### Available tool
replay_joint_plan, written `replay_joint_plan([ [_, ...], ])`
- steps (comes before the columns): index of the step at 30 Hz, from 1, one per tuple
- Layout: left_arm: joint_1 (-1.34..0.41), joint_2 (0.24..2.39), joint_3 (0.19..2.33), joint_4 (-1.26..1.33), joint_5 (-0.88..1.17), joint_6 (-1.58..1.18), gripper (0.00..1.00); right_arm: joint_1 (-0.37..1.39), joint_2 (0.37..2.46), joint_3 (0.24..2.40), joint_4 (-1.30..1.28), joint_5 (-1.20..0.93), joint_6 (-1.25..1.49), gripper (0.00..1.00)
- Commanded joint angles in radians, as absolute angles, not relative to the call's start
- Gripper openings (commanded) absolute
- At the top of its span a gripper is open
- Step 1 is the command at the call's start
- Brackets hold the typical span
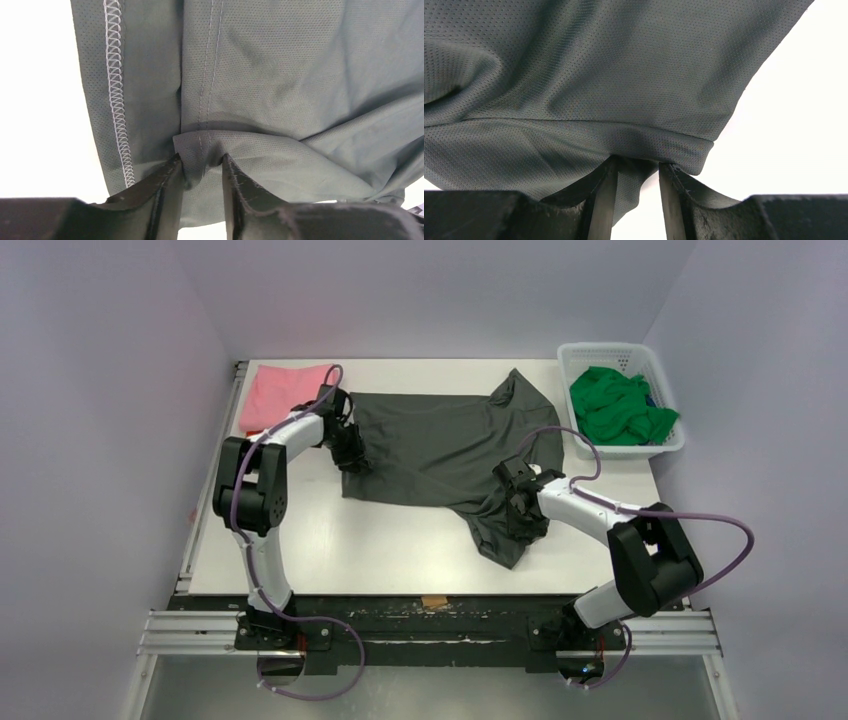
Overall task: Fold and stack the t-shirts
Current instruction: Flatten out the tshirt
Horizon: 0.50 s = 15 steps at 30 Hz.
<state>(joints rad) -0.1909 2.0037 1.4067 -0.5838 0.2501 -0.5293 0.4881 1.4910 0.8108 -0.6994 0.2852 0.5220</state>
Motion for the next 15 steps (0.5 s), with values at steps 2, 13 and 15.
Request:
replay_joint_plan([
  [2,-0.185,1.947,1.387,-0.571,0.255,-0.509,0.25,0.476,1.513,0.807,-0.674,0.307,0.515,0.35],
  [13,-0.186,1.726,1.287,-0.546,0.243,-0.52,0.0,0.463,1.471,0.789,-0.69,0.326,0.523,0.34],
  [15,-0.186,1.639,1.228,-0.54,0.234,-0.544,0.0,0.459,1.458,0.782,-0.7,0.339,0.533,0.34],
])
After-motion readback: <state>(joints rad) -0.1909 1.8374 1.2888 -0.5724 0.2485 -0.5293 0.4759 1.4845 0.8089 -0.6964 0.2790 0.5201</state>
